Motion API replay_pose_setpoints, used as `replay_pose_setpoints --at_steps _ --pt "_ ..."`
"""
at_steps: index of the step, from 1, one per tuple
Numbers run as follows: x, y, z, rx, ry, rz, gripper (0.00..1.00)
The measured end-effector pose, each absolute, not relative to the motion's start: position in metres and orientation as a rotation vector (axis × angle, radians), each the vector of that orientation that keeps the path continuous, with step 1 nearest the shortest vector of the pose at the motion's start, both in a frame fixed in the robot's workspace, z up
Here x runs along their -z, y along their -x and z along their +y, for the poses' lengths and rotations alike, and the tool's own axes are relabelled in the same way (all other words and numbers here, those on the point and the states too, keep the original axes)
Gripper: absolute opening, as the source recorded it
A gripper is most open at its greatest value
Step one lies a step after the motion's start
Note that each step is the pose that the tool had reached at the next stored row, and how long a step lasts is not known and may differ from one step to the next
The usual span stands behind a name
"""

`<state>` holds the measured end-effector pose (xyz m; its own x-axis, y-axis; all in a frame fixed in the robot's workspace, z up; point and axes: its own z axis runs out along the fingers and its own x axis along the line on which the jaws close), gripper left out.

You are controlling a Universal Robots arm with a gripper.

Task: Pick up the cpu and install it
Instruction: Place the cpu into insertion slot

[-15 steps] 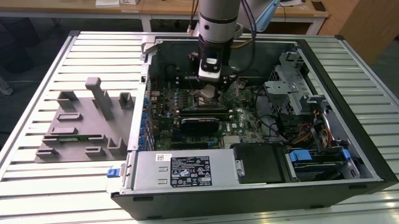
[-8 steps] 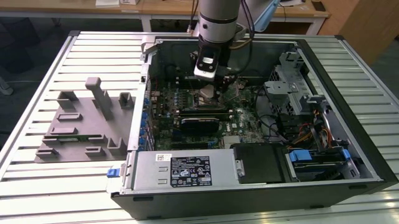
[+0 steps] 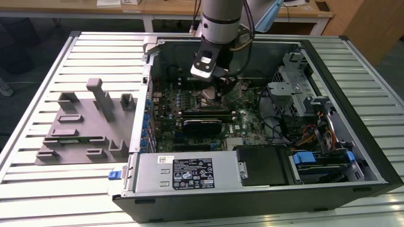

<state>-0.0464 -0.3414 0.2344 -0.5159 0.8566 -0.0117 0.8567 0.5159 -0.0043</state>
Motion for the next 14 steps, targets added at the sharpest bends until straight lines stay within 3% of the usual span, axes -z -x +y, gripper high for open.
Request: replay_pose_setpoints --at_steps 14 --pt "-0.2332 0.0464 -0.3414 0.016 -1.877 2.511 0.54"
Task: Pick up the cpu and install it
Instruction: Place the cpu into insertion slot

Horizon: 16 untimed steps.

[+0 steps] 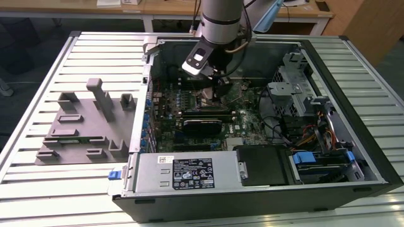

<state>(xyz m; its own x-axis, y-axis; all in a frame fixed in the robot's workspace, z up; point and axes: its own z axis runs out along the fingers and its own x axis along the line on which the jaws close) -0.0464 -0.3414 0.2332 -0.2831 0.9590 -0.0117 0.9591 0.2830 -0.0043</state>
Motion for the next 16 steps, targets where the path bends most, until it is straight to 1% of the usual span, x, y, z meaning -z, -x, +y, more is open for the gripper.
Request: replay_pose_setpoints --at_steps 16 --pt "-0.2322 0.0464 -0.3414 0.018 -2.206 2.230 0.54"
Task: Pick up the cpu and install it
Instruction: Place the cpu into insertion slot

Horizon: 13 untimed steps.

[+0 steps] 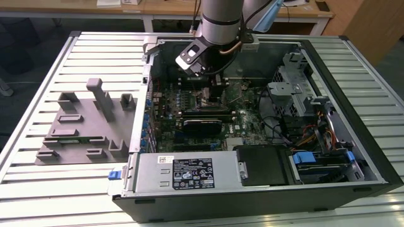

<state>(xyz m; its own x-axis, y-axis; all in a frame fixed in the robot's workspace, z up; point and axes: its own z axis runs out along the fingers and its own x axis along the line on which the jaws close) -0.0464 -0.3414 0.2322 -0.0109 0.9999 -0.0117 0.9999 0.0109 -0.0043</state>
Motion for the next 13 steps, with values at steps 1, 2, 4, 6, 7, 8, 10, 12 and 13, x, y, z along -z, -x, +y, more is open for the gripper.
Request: replay_pose_setpoints --at_steps 1,2,4,6,7,8,10,12,13 --pt "-0.2322 0.0464 -0.3414 0.018 -2.207 2.228 0.54" --pt "-0.2322 0.0463 -0.3414 0.018 -2.207 2.228 0.54" --pt "-0.2319 0.0464 -0.3414 0.015 -2.206 2.226 0.54" --pt "-0.2309 0.0464 -0.3414 -0.001 -2.200 2.219 0.54" --pt "-0.2305 0.0466 -0.3414 -0.010 -2.195 2.215 0.54" --pt "-0.2301 0.0467 -0.3414 -0.018 -2.191 2.211 0.54" --pt "-0.2296 0.0469 -0.3414 -0.023 -2.191 2.207 0.54" --pt "-0.2290 0.0473 -0.3414 -0.022 -2.202 2.196 0.54" --pt "-0.2286 0.0474 -0.3414 -0.022 -2.207 2.191 0.54"
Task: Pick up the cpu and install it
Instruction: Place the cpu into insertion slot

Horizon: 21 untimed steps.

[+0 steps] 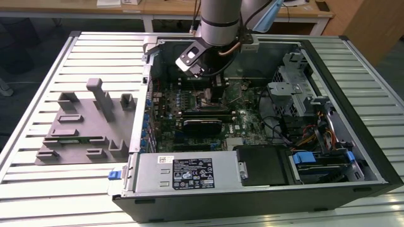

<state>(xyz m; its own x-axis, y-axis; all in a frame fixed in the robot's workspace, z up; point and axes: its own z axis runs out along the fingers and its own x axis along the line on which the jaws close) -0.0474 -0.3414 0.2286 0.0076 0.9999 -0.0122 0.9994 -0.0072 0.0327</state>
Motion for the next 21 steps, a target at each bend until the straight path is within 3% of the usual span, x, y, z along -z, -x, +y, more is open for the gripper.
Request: replay_pose_setpoints --at_steps 21 --pt "-0.2199 0.0523 -0.3408 -0.033 -2.208 2.181 0.54"
